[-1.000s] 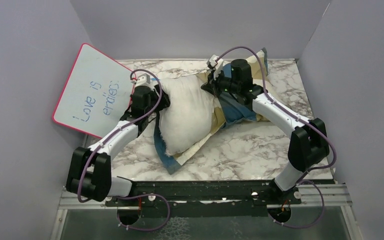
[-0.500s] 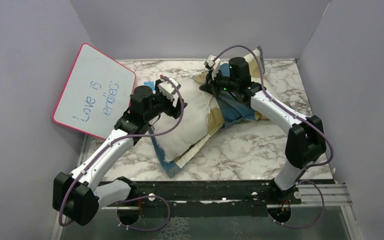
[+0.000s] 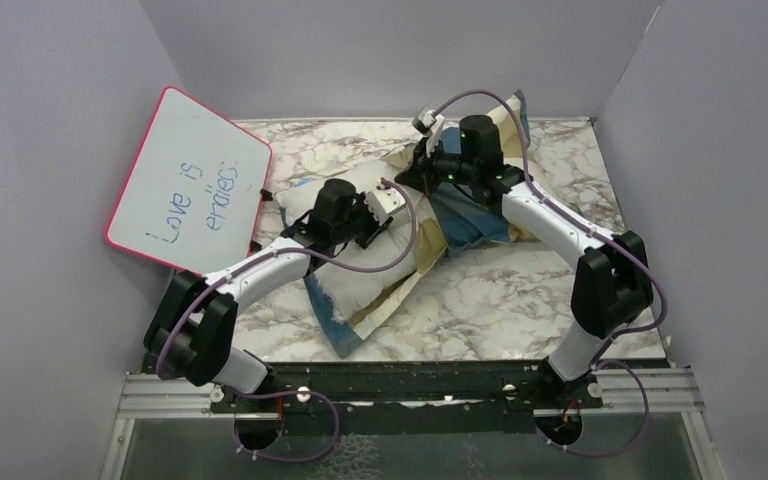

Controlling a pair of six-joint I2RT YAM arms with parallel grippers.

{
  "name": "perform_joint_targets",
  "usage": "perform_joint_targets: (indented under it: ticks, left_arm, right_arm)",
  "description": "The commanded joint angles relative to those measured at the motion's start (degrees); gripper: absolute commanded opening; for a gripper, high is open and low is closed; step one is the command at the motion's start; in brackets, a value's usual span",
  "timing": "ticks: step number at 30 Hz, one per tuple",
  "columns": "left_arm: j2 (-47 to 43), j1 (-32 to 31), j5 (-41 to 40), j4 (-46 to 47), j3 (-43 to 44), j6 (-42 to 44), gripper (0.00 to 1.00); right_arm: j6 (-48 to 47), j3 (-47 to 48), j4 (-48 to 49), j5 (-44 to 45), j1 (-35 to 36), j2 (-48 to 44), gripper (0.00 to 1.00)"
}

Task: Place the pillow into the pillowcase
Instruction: Stuff the pillow into the pillowcase.

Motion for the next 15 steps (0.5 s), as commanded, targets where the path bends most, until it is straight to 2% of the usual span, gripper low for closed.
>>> perform_joint_targets:
  ticks: [1,2,4,6,8,10,13,15]
  left_arm:
    - [3.61,-1.15,-1.18,18.18,-3.41,-4.82,0.06]
    - [4.25,-1.29,-1.6,25.77,-5.04,-8.62,0.0]
    - [7.08,-1.43,-2.34,36.56,-5.67,-16.8,0.0]
    - [11.28,-1.92,-2.64,40.43,-2.41,-22.49,0.0]
    - [14.56,-2.93,-3.18,44.8,-1.16,-26.63,0.0]
    - [15.98,-4.22,-4.37,49.85,-1.65,-28.3,0.0]
    - [16.98,-5.86,-6.05,52.28,-1.5,-28.66,0.0]
    - [17.78,-6.35,-7.11,54.0,-1.59,-28.76,0.0]
  right_arm:
    - [18.31,-3.87,11.77,-8.25,0.47,-3.41,0.0]
    - [23.45,-6.08,14.89,-8.79,0.57,-3.8,0.0]
    - [32.74,-10.17,22.23,-9.4,1.47,-4.98,0.0]
    - [37.73,-12.57,27.42,-6.03,4.15,-6.36,0.0]
    - [39.76,-12.1,28.28,-1.89,7.29,-6.43,0.0]
    - [44.06,-12.46,32.16,0.58,8.87,-6.27,0.0]
    - [50.32,-15.01,38.29,5.88,9.5,-7.28,0.0]
    - [51.24,-16.45,39.44,10.72,10.65,-8.44,0.0]
